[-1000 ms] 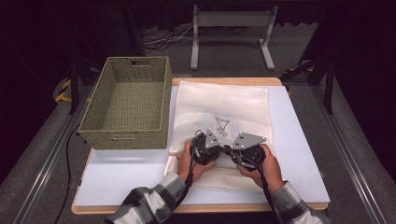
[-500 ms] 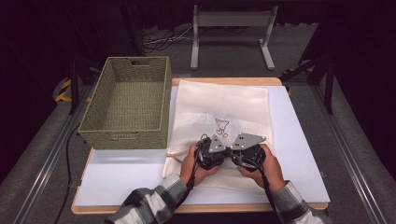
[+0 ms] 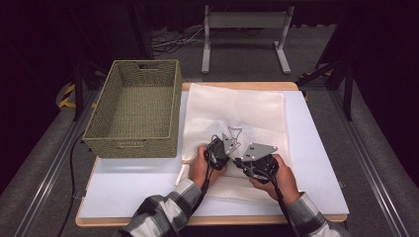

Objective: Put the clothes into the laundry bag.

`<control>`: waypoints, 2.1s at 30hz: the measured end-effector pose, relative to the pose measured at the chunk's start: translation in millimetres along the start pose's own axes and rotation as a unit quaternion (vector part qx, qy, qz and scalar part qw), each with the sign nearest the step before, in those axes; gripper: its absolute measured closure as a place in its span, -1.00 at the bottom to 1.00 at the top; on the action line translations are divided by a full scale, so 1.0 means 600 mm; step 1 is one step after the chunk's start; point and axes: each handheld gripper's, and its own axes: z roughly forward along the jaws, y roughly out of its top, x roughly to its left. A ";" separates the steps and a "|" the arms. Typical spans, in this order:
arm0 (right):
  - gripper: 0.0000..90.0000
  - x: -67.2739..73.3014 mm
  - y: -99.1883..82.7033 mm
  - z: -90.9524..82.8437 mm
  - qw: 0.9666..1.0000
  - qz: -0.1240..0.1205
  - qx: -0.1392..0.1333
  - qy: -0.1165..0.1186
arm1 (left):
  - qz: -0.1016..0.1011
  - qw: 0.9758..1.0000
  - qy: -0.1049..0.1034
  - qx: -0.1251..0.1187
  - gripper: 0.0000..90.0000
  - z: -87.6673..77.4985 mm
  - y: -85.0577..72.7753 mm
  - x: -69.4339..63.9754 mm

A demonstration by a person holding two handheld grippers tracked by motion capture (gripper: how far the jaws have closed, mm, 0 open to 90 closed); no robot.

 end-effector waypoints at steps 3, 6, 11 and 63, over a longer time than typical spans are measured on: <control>0.96 0.001 0.000 0.000 1.000 0.000 -0.002 0.000 | -0.001 1.000 0.003 -0.002 1.00 0.000 0.000 0.001; 0.96 -0.001 0.001 -0.002 1.000 0.000 -0.004 -0.002 | -0.004 1.000 -0.004 -0.004 0.99 0.000 -0.001 0.000; 0.96 -0.004 0.001 -0.005 1.000 0.003 -0.009 -0.012 | 0.004 0.998 -0.060 -0.026 0.73 -0.008 -0.002 -0.005; 0.96 -0.007 0.005 -0.017 1.000 0.007 -0.017 -0.011 | 0.058 0.987 -0.148 -0.008 0.96 -0.010 0.000 -0.044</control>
